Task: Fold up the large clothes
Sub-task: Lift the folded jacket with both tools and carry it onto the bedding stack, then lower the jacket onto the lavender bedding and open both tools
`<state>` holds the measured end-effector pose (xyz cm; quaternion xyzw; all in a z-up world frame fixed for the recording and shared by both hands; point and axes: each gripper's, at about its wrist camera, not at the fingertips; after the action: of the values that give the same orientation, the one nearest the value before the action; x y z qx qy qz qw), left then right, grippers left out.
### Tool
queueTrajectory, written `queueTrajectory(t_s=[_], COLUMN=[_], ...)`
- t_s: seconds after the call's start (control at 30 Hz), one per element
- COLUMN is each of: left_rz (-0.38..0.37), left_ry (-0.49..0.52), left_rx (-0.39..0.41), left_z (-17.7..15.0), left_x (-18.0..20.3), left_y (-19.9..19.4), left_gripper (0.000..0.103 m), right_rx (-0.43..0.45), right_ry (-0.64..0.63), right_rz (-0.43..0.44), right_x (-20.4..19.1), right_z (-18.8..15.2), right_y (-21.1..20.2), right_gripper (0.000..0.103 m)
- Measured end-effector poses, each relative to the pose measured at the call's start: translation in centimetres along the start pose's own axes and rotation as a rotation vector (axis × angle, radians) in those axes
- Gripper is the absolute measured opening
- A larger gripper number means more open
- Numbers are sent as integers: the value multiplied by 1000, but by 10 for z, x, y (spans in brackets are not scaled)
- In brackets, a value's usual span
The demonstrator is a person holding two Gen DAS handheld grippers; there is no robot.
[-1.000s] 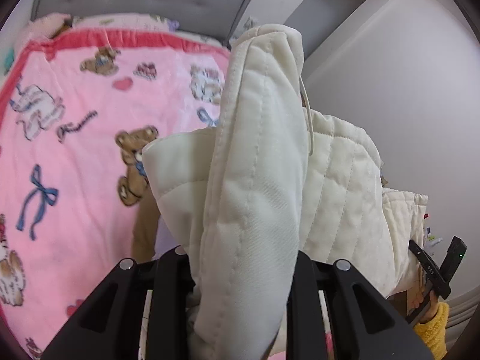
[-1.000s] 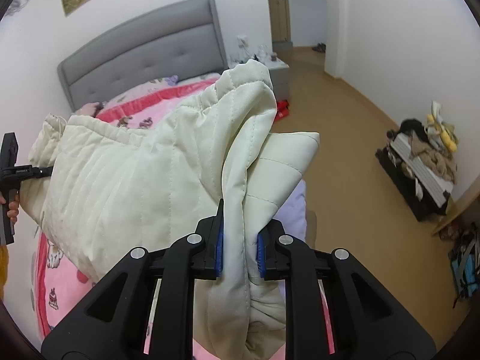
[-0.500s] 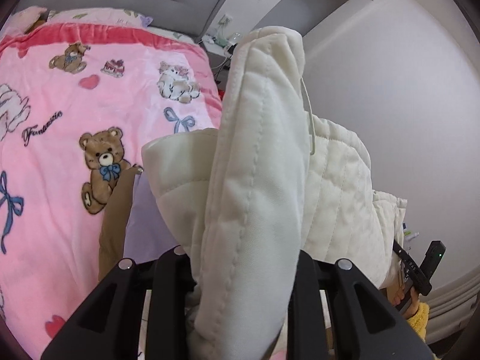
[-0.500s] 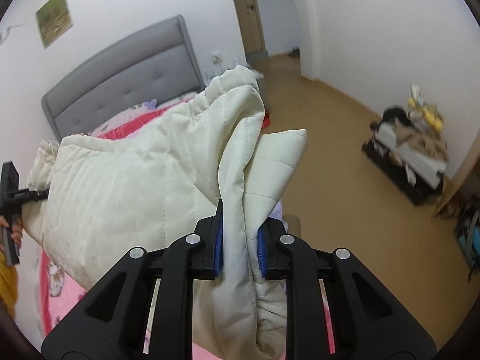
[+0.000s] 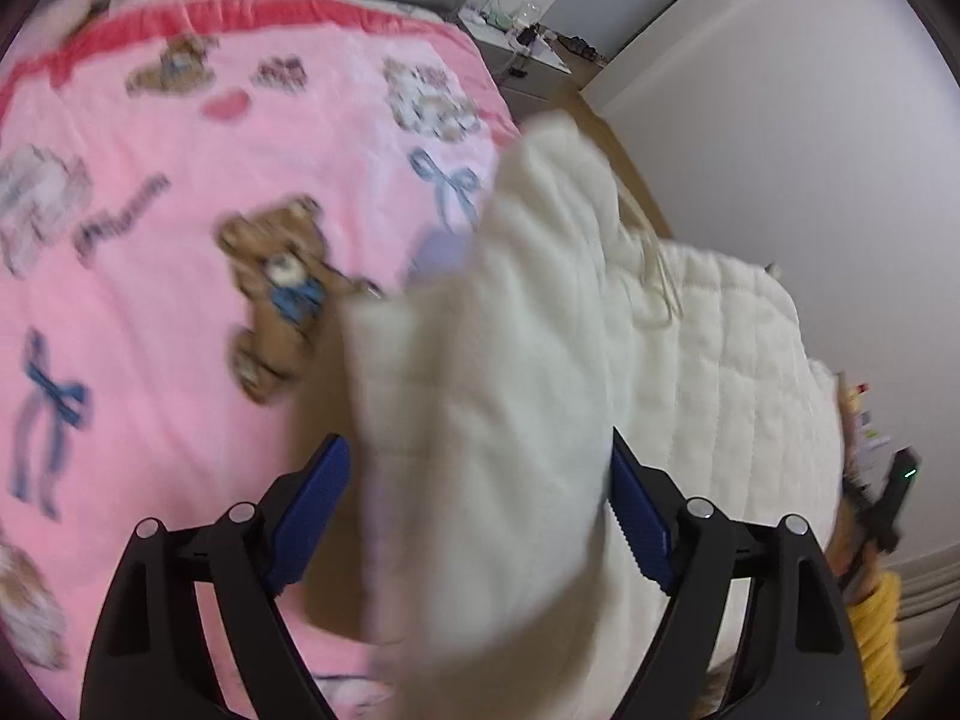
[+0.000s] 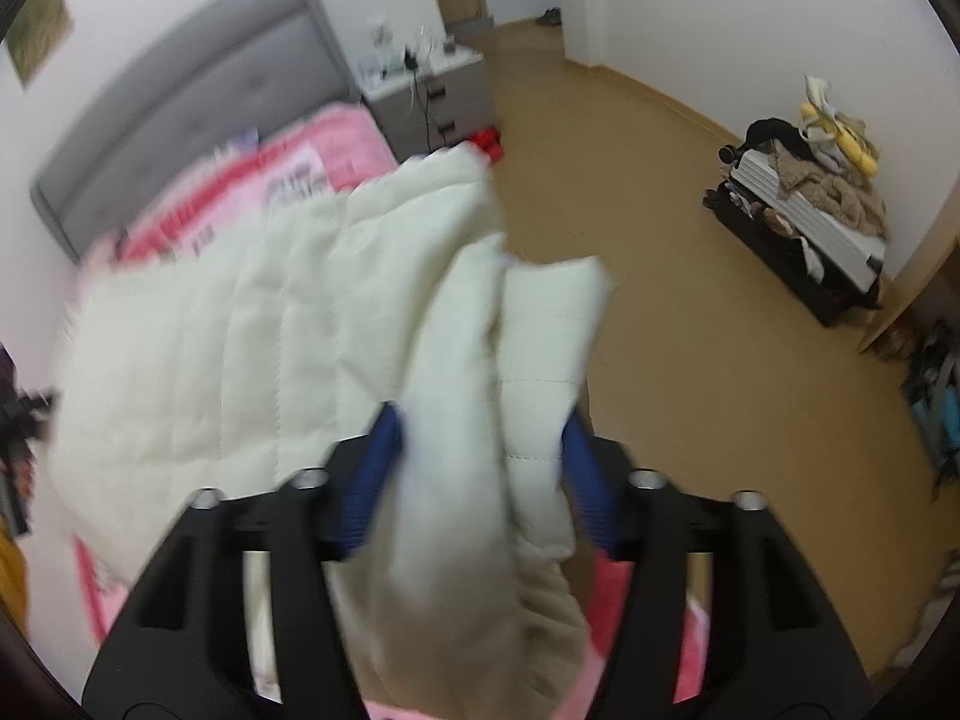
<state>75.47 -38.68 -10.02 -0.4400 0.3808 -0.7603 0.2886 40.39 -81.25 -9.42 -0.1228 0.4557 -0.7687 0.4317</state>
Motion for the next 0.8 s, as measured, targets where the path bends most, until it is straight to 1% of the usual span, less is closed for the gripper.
queueTrajectory(t_s=[0.07,0.1,0.13,0.17,0.2,0.23,0.27,0.3,0.33,0.37,0.4,0.43,0.47,0.5,0.53,0.57,0.6,0.63,0.73,0.8], left_rz=[1,13,2,-26,-51,-99,-139,-127,-93,-38,-6,6,2,0,7,8,1,0,-31,-49], left_ry=[39,80,127,198,241,293,354,385,400,386,348,304,263,217,186,167,138,129,96,71], left_rx=[-2,24,57,114,159,201,221,212,188,141,94,55,33,23,18,13,-4,-11,7,10], left_z=[11,15,18,20,21,21,20,21,24,28,33,34,33,32,28,23,17,12,-3,-11], left_x=[1,8,17,34,43,57,76,88,97,103,101,96,88,78,69,63,53,48,31,27], left_y=[-17,-30,-41,-57,-65,-72,-74,-68,-57,-38,-19,-5,6,18,28,32,43,48,58,61], left_gripper=[82,82,82,82,82,82,83,83,83,83,83,83,83,83,83,83,82,82,82,82], right_rx=[61,112,154,211,237,252,253,236,211,166,119,90,58,11,-13,-56,-85,-127,-164,-166], right_ry=[18,15,3,-33,-68,-120,-169,-221,-247,-258,-248,-236,-209,-175,-163,-150,-150,-162,-221,-233], right_rz=[30,39,47,69,87,105,114,102,90,73,55,45,35,37,29,3,-1,-9,-44,-67], right_x=[6,7,6,-1,-7,-18,-27,-42,-52,-63,-67,-70,-71,-70,-69,-66,-64,-62,-68,-69], right_z=[10,18,24,31,35,40,45,49,52,55,59,60,61,60,58,53,48,40,21,10], right_y=[-24,-40,-52,-67,-74,-78,-77,-71,-61,-44,-27,-17,-3,14,24,40,50,64,90,103], right_gripper=[67,69,71,71,71,71,69,64,60,52,47,44,43,43,43,41,37,36,35,35])
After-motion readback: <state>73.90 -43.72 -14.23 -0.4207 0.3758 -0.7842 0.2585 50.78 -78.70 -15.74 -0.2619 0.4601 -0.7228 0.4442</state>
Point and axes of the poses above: each gripper's, at about its wrist camera, not at the fingertips, and y roughly the way its jaws point, x to its right, z to its top
